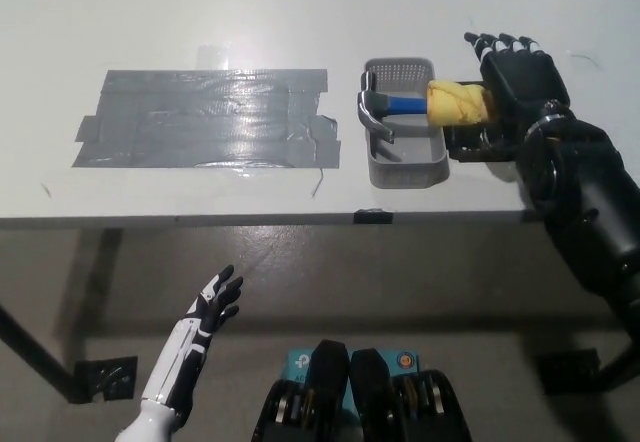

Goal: The robot picks the hammer with right hand and hits the black area on the desk and places it back.

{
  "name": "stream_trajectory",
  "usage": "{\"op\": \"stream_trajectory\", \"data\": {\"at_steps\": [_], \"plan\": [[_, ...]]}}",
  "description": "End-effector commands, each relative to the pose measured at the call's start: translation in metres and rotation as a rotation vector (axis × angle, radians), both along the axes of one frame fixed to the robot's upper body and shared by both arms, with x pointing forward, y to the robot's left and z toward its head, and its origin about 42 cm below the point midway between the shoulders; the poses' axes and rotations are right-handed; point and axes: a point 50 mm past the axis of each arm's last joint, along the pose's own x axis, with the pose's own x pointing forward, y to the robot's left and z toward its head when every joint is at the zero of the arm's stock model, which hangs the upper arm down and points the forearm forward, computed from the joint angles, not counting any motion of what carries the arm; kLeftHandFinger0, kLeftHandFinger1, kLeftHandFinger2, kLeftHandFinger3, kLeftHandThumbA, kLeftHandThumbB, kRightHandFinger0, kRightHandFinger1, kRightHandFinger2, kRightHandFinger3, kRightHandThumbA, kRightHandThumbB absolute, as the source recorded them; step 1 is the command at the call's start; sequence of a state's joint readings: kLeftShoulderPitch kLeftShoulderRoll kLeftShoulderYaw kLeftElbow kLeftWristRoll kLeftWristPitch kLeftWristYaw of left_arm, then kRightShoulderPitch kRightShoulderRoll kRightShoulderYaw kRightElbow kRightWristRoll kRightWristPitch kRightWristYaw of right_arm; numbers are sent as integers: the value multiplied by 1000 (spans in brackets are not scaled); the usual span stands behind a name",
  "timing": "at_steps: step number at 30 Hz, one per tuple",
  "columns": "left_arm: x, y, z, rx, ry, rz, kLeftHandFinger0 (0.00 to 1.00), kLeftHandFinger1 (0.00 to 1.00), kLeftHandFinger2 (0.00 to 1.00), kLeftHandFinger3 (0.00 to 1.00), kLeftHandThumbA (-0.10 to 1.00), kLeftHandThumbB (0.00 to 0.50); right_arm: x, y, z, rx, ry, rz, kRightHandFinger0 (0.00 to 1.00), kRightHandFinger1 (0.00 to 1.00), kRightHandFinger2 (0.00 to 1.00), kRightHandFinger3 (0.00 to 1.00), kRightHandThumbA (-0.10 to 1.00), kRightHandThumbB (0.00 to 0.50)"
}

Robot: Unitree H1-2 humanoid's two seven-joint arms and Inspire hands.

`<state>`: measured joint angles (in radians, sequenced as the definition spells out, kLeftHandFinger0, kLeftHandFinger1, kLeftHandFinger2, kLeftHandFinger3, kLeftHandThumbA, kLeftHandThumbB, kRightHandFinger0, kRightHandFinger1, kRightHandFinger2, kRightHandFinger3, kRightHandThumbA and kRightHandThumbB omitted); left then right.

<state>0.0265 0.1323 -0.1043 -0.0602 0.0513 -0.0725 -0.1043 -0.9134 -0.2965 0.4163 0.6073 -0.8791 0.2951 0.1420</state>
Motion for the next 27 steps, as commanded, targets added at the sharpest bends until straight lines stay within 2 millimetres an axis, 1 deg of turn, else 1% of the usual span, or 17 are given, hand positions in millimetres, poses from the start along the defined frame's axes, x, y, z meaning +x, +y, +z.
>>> {"op": "stream_trajectory", "data": {"at_steps": [1, 5, 8, 11, 12, 20, 21, 22, 23, 24, 25, 26, 27], "plan": [[3, 2, 10, 11, -56, -24, 1000, 1000, 1000, 1000, 1000, 73, 10, 14, 34, 11, -78, 9, 1000, 1000, 1000, 1000, 1000, 433], [3, 2, 11, 16, -56, -30, 1000, 1000, 1000, 1000, 1000, 72, 10, 19, 32, 9, -69, 14, 1000, 1000, 1000, 1000, 1000, 430], [4, 3, 11, 17, -63, -31, 1000, 1000, 1000, 1000, 1000, 55, 11, 21, 30, 10, -62, 13, 1000, 1000, 1000, 1000, 1000, 431], [5, 3, 12, 20, -64, -31, 1000, 1000, 1000, 1000, 1000, 63, 12, 22, 28, 8, -60, 14, 1000, 1000, 1000, 1000, 1000, 439], [5, 3, 13, 24, -59, -30, 1000, 1000, 1000, 1000, 1000, 73, 11, 23, 28, 6, -52, 17, 1000, 1000, 1000, 1000, 1000, 438], [6, 4, 13, 24, -49, -25, 1000, 1000, 1000, 1000, 1000, 76, 12, 29, 28, -11, -64, 19, 1000, 1000, 1000, 1000, 1000, 436], [6, 4, 13, 24, -49, -24, 1000, 1000, 1000, 1000, 1000, 77, 12, 30, 27, -32, -68, 7, 1000, 1000, 1000, 1000, 1000, 419], [6, 4, 13, 23, -50, -24, 1000, 1000, 1000, 1000, 1000, 72, 13, 29, 26, -46, -71, 3, 1000, 1000, 1000, 1000, 943, 356], [6, 4, 13, 22, -52, -26, 1000, 1000, 1000, 1000, 1000, 73, 17, 28, 24, -40, -70, 0, 1000, 911, 855, 924, 694, 220], [6, 4, 13, 23, -51, -27, 1000, 1000, 1000, 1000, 1000, 75, 19, 26, 21, -18, -69, -3, 881, 741, 759, 835, 477, 244], [6, 4, 14, 27, -54, -29, 1000, 1000, 1000, 1000, 1000, 76, 19, 22, 15, 32, -87, -14, 297, 357, 483, 682, 100, 213], [7, 4, 14, 32, -58, -29, 1000, 1000, 1000, 1000, 1000, 79, 21, 18, 12, 25, -121, -15, 17, 110, 277, 541, -92, 214], [8, 5, 15, 31, -63, -30, 1000, 1000, 1000, 1000, 1000, 78, 22, 13, 7, 7, -156, -15, 1, 36, 220, 371, -100, 227]]}}
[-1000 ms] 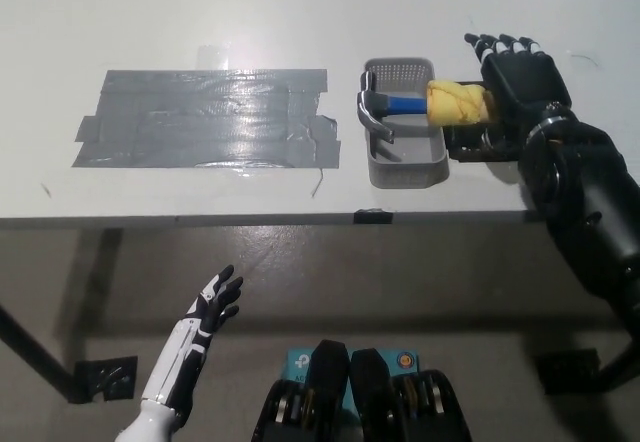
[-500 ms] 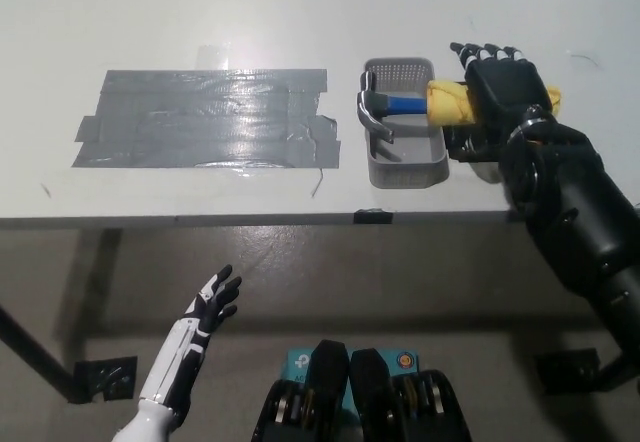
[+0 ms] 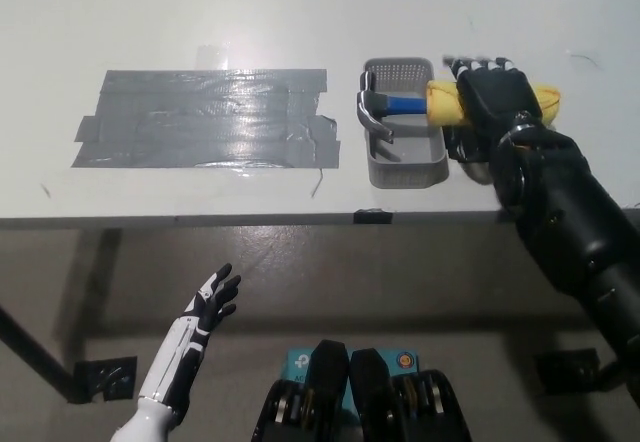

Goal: The robot picks the hammer with right hand and hits the black area on the desk and places it back.

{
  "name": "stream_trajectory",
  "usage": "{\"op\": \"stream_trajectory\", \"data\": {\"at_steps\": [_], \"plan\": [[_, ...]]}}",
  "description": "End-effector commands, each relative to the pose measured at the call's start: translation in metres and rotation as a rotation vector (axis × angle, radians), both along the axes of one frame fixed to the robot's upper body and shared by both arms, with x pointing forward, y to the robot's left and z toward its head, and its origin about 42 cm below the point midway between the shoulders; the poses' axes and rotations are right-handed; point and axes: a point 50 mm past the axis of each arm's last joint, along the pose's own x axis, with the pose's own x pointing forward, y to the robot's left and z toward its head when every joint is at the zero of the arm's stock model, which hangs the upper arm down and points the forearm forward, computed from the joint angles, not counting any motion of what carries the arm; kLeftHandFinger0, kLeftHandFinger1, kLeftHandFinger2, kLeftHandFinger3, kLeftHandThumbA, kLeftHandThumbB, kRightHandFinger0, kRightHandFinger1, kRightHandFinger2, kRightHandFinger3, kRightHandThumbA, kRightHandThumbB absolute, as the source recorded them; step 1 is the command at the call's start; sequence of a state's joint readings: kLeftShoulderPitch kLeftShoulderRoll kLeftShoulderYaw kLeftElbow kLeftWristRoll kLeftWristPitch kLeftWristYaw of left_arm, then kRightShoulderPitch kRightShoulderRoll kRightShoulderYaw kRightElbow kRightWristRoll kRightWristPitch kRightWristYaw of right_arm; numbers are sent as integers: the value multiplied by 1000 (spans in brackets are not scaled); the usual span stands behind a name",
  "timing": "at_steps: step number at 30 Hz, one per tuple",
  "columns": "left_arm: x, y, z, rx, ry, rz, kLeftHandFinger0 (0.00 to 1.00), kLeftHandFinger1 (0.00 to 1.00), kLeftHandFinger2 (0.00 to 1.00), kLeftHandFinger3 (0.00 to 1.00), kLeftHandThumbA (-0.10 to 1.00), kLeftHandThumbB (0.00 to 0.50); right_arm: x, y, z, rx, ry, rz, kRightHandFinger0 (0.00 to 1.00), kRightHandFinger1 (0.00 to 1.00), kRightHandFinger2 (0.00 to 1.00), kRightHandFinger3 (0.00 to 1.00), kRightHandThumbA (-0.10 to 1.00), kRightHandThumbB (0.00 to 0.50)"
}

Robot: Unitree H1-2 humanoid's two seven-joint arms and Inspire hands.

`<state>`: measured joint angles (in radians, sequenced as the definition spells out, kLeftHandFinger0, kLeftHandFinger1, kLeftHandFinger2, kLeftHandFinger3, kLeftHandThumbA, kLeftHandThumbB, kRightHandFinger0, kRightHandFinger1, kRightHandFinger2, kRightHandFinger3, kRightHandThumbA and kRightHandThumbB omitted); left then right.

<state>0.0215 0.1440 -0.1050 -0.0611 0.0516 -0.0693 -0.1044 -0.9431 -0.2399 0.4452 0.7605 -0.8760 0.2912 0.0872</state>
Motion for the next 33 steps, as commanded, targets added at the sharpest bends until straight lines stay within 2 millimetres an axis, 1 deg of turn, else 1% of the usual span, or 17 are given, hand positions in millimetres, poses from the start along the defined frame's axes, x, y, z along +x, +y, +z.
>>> {"op": "stream_trajectory", "data": {"at_steps": [1, 4, 6, 9, 10, 11, 12, 13, 14, 17, 22, 24, 25, 27, 29, 30, 33], "plan": [[7, 2, 14, 18, -60, -28, 1000, 1000, 1000, 1000, 1000, 77, 14, -5, 30, 20, -225, 5, 0, 46, 257, 325, -100, 233], [8, 4, 15, 16, -61, -29, 1000, 1000, 1000, 1000, 1000, 82, 16, -13, 23, 14, -251, -1, 0, 309, 677, 112, -100, 242], [8, 3, 16, 15, -58, -32, 1000, 1000, 1000, 1000, 1000, 82, 17, -16, 21, 20, -236, -3, 0, 428, 824, 191, -100, 224], [9, 3, 16, 8, -63, -35, 1000, 1000, 1000, 1000, 1000, 80, 17, -21, 20, 30, -238, 0, 0, 458, 847, 409, -100, 220], [9, 3, 16, -1, -63, -37, 1000, 1000, 1000, 1000, 1000, 68, 17, -21, 20, 29, -244, 2, 0, 435, 791, 454, -100, 220], [10, 4, 16, -10, -65, -39, 1000, 1000, 1000, 1000, 996, 55, 17, -22, 20, 35, -241, 4, 0, 406, 774, 421, -100, 216], [10, 4, 16, -23, -67, -42, 1000, 1000, 1000, 1000, 989, 42, 17, -23, 19, 41, -248, 13, 0, 444, 837, 457, -100, 209], [10, 4, 17, -15, -68, -41, 1000, 1000, 1000, 1000, 994, 38, 17, -23, 19, 45, -254, 19, 0, 476, 879, 532, -100, 209], [11, 4, 17, -25, -71, -44, 1000, 1000, 1000, 1000, 993, 28, 16, -22, 19, 41, -273, 29, 0, 490, 900, 705, -100, 195], [11, 5, 17, -17, -68, -44, 1000, 1000, 1000, 1000, 998, 43, 15, -23, 17, 141, -267, 38, 4, 538, 904, 882, -100, 168], [12, 6, 18, -13, -63, -46, 1000, 1000, 1000, 1000, 1000, 44, 19, -24, 39, 638, -55, 36, 30, 513, 846, 804, -100, 108], [13, 6, 18, -27, -67, -47, 1000, 1000, 1000, 1000, 1000, 30, 20, -26, 50, 756, 8, 62, 16, 513, 804, 811, -100, 124], [14, 6, 19, -24, -68, -45, 1000, 1000, 1000, 1000, 999, 33, 20, -28, 60, 870, 49, 88, 34, 552, 853, 871, -100, 116], [15, 6, 19, -25, -70, -44, 1000, 1000, 1000, 1000, 995, 26, 19, -29, 75, 1025, 97, 117, 90, 570, 855, 832, -100, 144], [15, 6, 18, -23, -68, -45, 1000, 1000, 1000, 1000, 996, 28, 18, -29, 84, 1042, 93, 127, 82, 498, 787, 717, -100, 155], [15, 6, 19, -26, -66, -46, 1000, 1000, 1000, 1000, 997, 26, 18, -29, 93, 1133, 113, 142, 17, 428, 731, 666, -100, 147], [15, 7, 19, -14, -69, -46, 1000, 1000, 1000, 1000, 998, 8, 17, -31, 105, 1249, 147, 161, 0, 405, 792, 748, -100, 147]]}}
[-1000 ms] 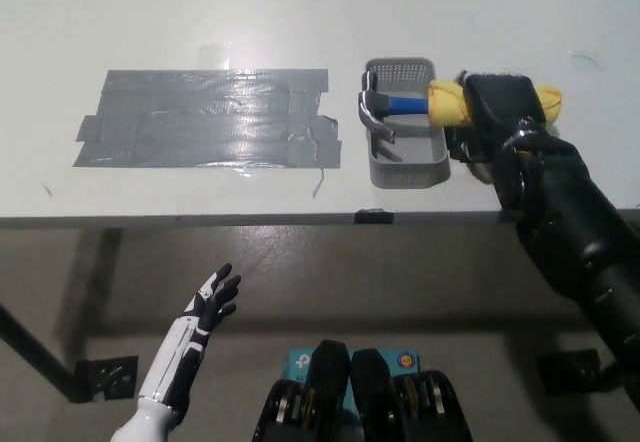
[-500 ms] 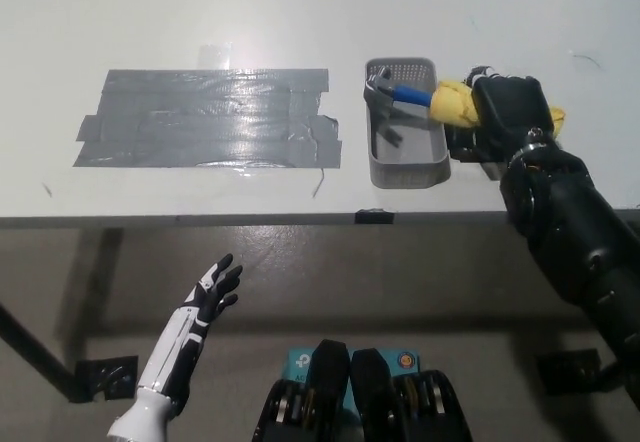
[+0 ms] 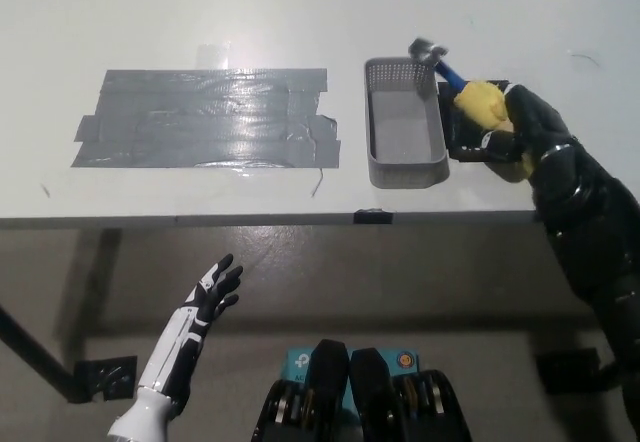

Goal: The robot picks the hammer with right hand and hits the black area on the desk and places it back.

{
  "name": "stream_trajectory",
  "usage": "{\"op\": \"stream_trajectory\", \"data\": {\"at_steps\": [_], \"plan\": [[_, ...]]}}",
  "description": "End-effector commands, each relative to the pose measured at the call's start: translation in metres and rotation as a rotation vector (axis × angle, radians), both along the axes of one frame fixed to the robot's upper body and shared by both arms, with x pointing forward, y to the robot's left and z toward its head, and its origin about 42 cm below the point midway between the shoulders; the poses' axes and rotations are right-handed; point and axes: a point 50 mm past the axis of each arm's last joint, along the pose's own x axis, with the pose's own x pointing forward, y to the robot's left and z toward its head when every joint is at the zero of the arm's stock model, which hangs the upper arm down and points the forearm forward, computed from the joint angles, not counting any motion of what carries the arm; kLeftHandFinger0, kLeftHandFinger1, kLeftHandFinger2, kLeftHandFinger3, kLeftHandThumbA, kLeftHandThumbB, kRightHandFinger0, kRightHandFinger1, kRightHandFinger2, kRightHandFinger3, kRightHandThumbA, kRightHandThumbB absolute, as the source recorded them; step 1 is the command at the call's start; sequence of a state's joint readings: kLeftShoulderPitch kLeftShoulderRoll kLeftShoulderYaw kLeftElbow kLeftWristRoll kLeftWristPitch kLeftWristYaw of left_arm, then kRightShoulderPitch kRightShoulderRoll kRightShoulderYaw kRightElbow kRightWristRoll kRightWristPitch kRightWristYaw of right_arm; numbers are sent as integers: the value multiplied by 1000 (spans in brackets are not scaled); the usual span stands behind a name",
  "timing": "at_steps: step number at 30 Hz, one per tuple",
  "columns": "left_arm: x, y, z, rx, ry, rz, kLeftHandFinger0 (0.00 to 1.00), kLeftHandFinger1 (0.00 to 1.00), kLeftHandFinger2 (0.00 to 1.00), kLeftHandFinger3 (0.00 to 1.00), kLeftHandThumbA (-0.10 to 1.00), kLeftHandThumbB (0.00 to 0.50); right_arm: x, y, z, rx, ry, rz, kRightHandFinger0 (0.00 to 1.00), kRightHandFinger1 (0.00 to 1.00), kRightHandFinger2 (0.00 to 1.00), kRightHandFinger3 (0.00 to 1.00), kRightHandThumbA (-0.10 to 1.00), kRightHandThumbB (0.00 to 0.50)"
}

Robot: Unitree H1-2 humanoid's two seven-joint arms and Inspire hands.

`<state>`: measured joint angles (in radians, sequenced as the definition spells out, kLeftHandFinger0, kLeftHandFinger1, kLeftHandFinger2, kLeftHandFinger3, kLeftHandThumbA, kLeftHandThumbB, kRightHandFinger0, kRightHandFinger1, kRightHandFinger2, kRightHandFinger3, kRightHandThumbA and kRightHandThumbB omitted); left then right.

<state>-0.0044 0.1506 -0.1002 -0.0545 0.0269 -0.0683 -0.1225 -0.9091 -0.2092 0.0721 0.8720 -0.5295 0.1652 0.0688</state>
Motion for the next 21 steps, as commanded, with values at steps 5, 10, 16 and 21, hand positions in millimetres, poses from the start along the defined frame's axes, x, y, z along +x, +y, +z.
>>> {"op": "stream_trajectory", "data": {"at_steps": [5, 10, 16, 21], "plan": [[9, 7, 15, -4, -61, -28, 1000, 1000, 1000, 1000, 994, 4, 16, 7, 151, 741, -34, 277, 0, 374, 758, 837, -100, 146], [11, 8, 17, 7, -65, -24, 1000, 1000, 1000, 1000, 990, 12, 15, -12, 178, 954, -33, 338, 0, 276, 735, 631, -100, 102], [10, 8, 15, 13, -68, -21, 1000, 1000, 1000, 1000, 976, 10, 12, -43, 190, 1009, -85, 391, 0, 313, 630, 882, -100, 32], [10, 8, 18, 25, -74, -23, 1000, 1000, 1000, 1000, 993, 6, 10, -66, 194, 1064, -76, 364, 44, 380, 694, 901, -100, 51]]}}
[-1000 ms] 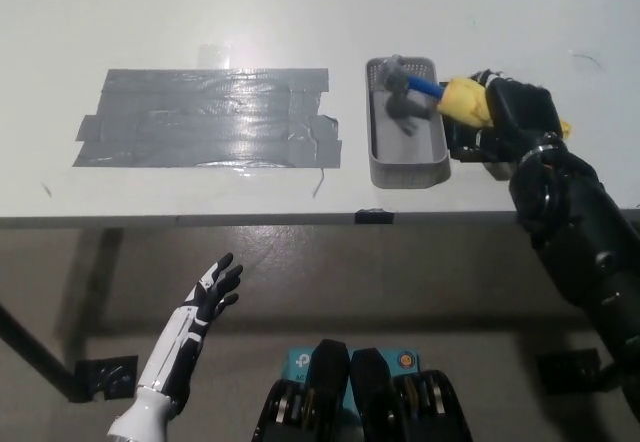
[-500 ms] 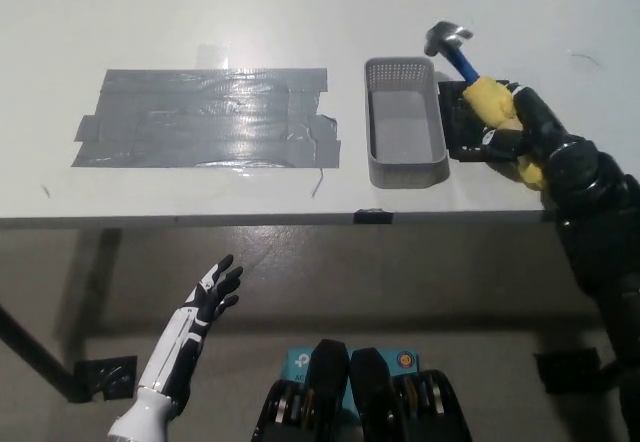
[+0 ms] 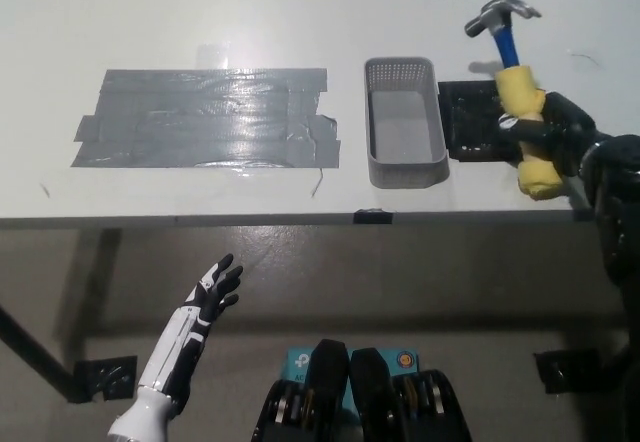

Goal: The robot picks the hammer with right hand and hits the black area on the desk and places it back.

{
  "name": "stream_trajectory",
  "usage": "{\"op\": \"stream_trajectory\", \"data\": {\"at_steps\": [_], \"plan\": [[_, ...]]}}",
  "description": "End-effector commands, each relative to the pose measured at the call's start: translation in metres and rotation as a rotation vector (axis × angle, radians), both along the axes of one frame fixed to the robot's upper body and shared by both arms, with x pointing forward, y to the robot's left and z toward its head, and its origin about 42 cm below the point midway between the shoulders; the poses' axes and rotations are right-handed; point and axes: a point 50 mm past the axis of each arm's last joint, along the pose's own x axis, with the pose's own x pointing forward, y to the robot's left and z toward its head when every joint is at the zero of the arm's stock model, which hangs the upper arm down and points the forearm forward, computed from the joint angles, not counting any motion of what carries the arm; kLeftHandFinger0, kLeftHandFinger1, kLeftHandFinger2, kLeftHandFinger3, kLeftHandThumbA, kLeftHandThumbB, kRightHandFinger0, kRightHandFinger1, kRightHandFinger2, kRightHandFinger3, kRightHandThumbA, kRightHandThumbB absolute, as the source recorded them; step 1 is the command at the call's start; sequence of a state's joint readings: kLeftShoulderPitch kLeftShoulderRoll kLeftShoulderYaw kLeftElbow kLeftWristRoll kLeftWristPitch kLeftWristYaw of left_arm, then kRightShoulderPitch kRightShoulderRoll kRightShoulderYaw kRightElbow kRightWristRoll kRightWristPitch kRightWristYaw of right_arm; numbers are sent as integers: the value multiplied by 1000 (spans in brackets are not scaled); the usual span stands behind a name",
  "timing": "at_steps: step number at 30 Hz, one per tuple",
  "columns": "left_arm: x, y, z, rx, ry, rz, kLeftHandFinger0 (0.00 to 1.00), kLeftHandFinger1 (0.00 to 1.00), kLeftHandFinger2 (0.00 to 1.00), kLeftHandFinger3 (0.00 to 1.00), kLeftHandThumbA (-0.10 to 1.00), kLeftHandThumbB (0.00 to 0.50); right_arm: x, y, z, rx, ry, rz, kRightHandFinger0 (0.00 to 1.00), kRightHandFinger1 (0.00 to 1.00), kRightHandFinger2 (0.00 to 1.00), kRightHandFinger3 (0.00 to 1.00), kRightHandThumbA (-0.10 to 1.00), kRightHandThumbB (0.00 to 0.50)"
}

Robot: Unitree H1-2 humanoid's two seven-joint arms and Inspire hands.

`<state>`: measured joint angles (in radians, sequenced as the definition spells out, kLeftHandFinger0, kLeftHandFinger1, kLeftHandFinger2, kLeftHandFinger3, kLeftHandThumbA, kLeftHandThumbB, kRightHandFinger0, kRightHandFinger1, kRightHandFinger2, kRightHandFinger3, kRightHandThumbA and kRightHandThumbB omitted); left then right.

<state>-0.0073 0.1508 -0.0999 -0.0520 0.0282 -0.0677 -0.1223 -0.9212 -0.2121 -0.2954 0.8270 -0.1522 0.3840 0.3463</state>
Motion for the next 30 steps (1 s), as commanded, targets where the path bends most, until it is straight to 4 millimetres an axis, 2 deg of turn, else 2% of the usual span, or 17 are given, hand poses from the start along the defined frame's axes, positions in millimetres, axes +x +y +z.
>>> {"op": "stream_trajectory", "data": {"at_steps": [1, 3, 4, 6, 9, 11, 12, 13, 14, 15, 17, 18, 20, 22, 25, 27, 30], "plan": [[9, 8, 18, 23, -75, -23, 1000, 1000, 1000, 1000, 994, 6, 12, -22, 184, 377, -397, 221, 46, 386, 701, 918, -100, 48], [8, 9, 19, 24, -78, -19, 1000, 1000, 1000, 1000, 995, 14, 12, -32, 187, 310, -379, 240, 2, 374, 726, 774, -100, 72], [8, 9, 19, 24, -79, -18, 1000, 1000, 1000, 1000, 994, 15, 12, -34, 188, 297, -374, 242, 0, 375, 728, 773, -100, 72], [10, 10, 21, 24, -83, -14, 1000, 1000, 1000, 1000, 986, 11, 17, -40, 188, 251, -320, 274, 0, 407, 795, 959, -100, 64], [11, 11, 22, 42, -84, -7, 1000, 1000, 1000, 1000, 1000, 29, 16, -47, 189, -27, -230, 291, 0, 367, 770, 545, -100, 111], [11, 11, 21, 37, -91, -6, 1000, 1000, 1000, 1000, 1000, 22, 17, -50, 188, -162, -225, 351, 0, 373, 755, 572, -100, 104], [12, 11, 21, 38, -95, -6, 1000, 1000, 1000, 1000, 1000, 23, 16, -52, 188, -273, -218, 352, 0, 363, 743, 574, -100, 136], [12, 11, 21, 35, -97, -7, 1000, 1000, 1000, 1000, 1000, 21, 15, -54, 186, -277, -178, 342, 0, 274, 646, 528, -100, 135], [13, 11, 21, 34, -99, -11, 1000, 1000, 1000, 1000, 1000, 15, 13, -54, 184, -324, -162, 337, 0, 252, 603, 433, -100, 153], [14, 11, 21, 33, -101, -17, 1000, 1000, 1000, 1000, 1000, 14, 13, -56, 179, -395, -139, 341, 0, 260, 605, 415, -100, 157], [15, 12, 22, 38, -108, -22, 1000, 1000, 1000, 1000, 1000, 1, 11, -61, 170, -409, -104, 356, 0, 286, 669, 594, -100, 153], [15, 13, 23, 49, -113, -23, 1000, 1000, 1000, 1000, 1000, 2, 9, -67, 164, -516, -112, 411, 0, 346, 726, 675, -100, 151], [15, 13, 24, 51, -111, -22, 1000, 1000, 1000, 1000, 1000, 4, 7, -74, 156, -564, -93, 432, 0, 410, 774, 874, -100, 135], [15, 14, 23, 55, -112, -20, 1000, 1000, 1000, 1000, 1000, 8, 4, -79, 148, -592, -50, 418, 0, 320, 653, 817, -100, 147], [16, 15, 24, 57, -113, -18, 1000, 1000, 1000, 1000, 1000, 16, 2, -82, 139, -579, -16, 397, 0, 357, 719, 927, -100, 148], [16, 16, 25, 55, -112, -15, 1000, 1000, 1000, 1000, 1000, 14, 0, -82, 136, -628, -19, 399, 0, 358, 713, 842, -100, 147], [16, 16, 26, 53, -112, -12, 1000, 1000, 1000, 1000, 1000, 2, -1, -83, 133, -702, -45, 449, 16, 419, 735, 805, -100, 129]]}}
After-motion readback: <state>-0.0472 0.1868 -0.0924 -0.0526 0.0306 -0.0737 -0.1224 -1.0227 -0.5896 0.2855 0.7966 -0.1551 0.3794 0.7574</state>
